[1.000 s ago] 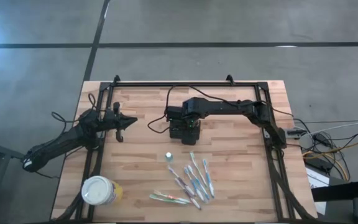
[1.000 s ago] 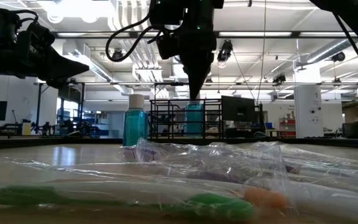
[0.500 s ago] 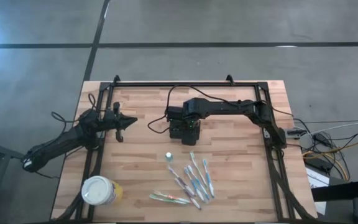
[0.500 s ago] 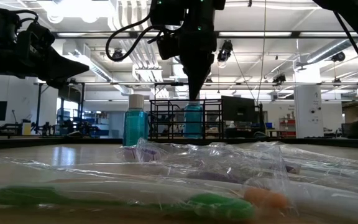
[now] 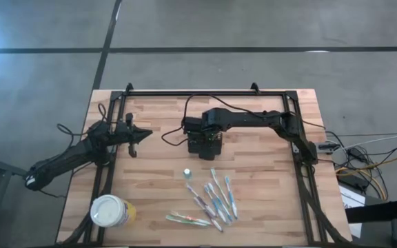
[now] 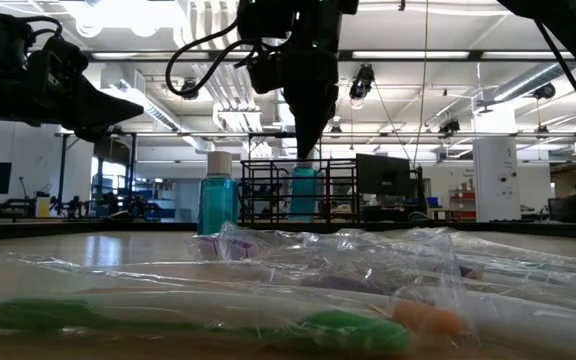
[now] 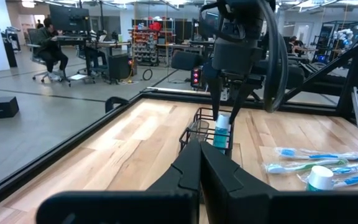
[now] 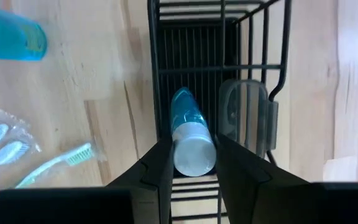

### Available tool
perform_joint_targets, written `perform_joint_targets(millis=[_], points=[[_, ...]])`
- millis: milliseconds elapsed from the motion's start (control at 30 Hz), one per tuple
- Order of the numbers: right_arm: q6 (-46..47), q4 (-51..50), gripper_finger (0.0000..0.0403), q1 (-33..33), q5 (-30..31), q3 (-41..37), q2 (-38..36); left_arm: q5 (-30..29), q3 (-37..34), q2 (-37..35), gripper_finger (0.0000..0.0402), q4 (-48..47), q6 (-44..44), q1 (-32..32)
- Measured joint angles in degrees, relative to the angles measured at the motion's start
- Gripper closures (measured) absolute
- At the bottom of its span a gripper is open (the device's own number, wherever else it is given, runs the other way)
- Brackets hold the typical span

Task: Pick & Place toothbrushing station
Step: Put the blue mouthwash into the wire organizer

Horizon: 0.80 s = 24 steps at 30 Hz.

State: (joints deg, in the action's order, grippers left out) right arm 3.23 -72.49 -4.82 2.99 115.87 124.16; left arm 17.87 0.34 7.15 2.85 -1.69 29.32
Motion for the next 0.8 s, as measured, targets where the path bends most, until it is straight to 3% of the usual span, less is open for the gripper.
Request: perform_joint_targets(millis=[800], points=[[0.8, 1.4, 0.0309, -0.3, 0.0, -3.4, -0.2, 0.0, 0.0, 1.4, 0.0396, 0.1, 0.6, 0.0]])
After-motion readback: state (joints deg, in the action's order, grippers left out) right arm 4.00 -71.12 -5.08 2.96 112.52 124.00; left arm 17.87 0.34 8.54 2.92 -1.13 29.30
